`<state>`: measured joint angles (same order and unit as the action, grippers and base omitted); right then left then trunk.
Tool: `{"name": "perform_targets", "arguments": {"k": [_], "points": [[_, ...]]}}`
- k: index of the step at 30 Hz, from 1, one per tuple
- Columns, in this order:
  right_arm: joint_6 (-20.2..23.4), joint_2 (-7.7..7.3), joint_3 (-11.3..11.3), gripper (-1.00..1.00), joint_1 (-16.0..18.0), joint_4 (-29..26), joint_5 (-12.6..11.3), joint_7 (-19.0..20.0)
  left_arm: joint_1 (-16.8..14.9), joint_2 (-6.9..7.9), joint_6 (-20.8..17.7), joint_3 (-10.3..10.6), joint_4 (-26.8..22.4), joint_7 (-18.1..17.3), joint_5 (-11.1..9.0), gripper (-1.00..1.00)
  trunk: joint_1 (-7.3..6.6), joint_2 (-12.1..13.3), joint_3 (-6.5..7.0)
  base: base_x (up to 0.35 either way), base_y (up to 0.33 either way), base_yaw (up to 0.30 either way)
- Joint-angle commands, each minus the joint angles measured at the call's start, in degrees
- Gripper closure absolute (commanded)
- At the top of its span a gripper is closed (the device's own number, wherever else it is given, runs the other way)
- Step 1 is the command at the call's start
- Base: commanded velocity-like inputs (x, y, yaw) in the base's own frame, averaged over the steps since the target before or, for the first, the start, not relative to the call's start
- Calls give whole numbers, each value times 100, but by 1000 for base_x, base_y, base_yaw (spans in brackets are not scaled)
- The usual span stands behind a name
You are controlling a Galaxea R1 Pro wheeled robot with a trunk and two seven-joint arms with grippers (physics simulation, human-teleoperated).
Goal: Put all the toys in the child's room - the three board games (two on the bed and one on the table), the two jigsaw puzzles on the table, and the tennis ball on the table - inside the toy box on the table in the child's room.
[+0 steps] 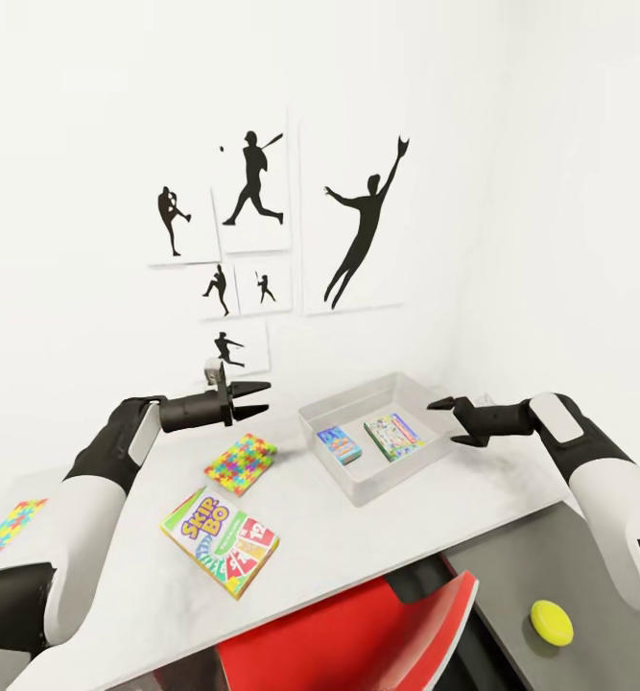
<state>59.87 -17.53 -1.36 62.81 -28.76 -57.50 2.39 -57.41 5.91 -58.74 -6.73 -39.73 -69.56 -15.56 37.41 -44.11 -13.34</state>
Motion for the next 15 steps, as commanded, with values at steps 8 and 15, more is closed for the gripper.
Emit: {"name": "perform_targets", "arguments": {"k": [8,15], "points": [[13,-5,-13,-100,-44,-7,19,25,1,5,-33,13,0,-7,8,-100,1,-6,67,-126,0,26],[13,1,-21,-100,-56,-7,27,25,1,30,-26,14,0,1,46,-100,1,-6,111,-150,21,59]]}}
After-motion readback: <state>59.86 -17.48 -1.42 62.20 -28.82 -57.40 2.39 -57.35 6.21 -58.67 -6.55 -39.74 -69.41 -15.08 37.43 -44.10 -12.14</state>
